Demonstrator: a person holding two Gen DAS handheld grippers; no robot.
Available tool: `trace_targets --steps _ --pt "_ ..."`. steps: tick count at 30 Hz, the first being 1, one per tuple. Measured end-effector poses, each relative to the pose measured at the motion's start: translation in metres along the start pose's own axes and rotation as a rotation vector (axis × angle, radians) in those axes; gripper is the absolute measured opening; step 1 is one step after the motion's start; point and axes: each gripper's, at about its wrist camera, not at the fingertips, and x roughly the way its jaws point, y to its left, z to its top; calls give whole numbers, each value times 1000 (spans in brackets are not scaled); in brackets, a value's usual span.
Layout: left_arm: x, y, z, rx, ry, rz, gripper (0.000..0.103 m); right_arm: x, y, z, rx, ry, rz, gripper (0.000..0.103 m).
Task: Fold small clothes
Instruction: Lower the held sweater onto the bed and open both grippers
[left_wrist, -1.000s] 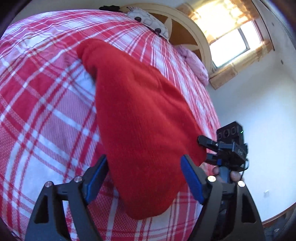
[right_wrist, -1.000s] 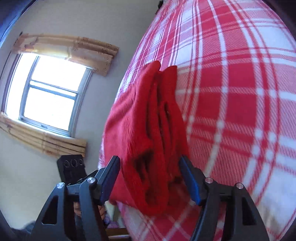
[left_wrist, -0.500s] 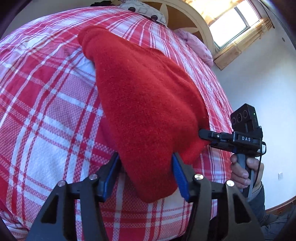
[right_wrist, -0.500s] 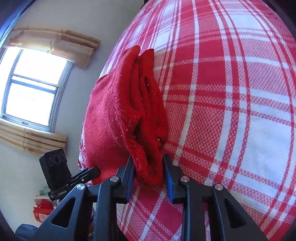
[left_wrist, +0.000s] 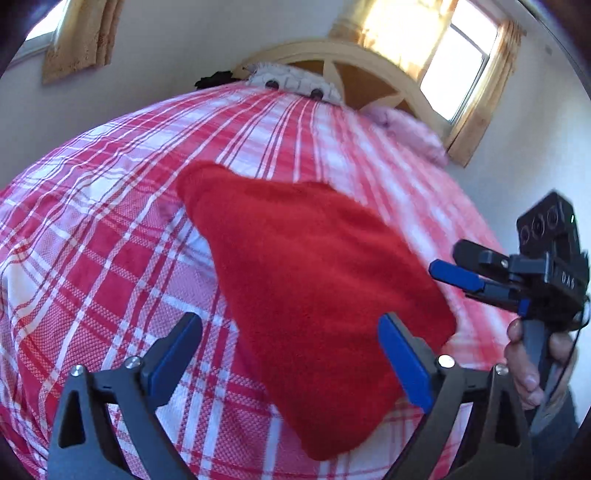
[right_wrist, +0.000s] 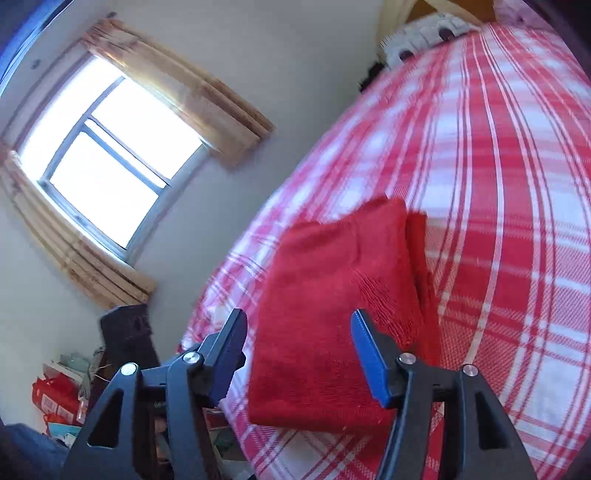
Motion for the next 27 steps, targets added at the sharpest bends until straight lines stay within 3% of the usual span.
trace_targets --steps 1,3,6,13,17,22,27 --pt "10 -1 -3 24 36 35 98 10 -11 1 34 29 -25 60" --pt "21 1 -12 18 81 32 101 19 -27 -4 89 30 42 60" --pt "20 9 -25 -24 78 -12 103 19 -32 -2 121 40 66 59" --pt "-1 11 -32 -30 68 -4 103 3 -37 -9 133 -19 73 59" --pt "-13 2 -37 -10 55 16 103 -10 -28 -18 105 -38 14 60" --pt "-24 -9 -34 42 27 35 103 -24 -11 -37 44 -38 -149 61" --pt "-46 -20 -34 98 -28 53 103 -42 -10 -55 75 -60 -173 61"
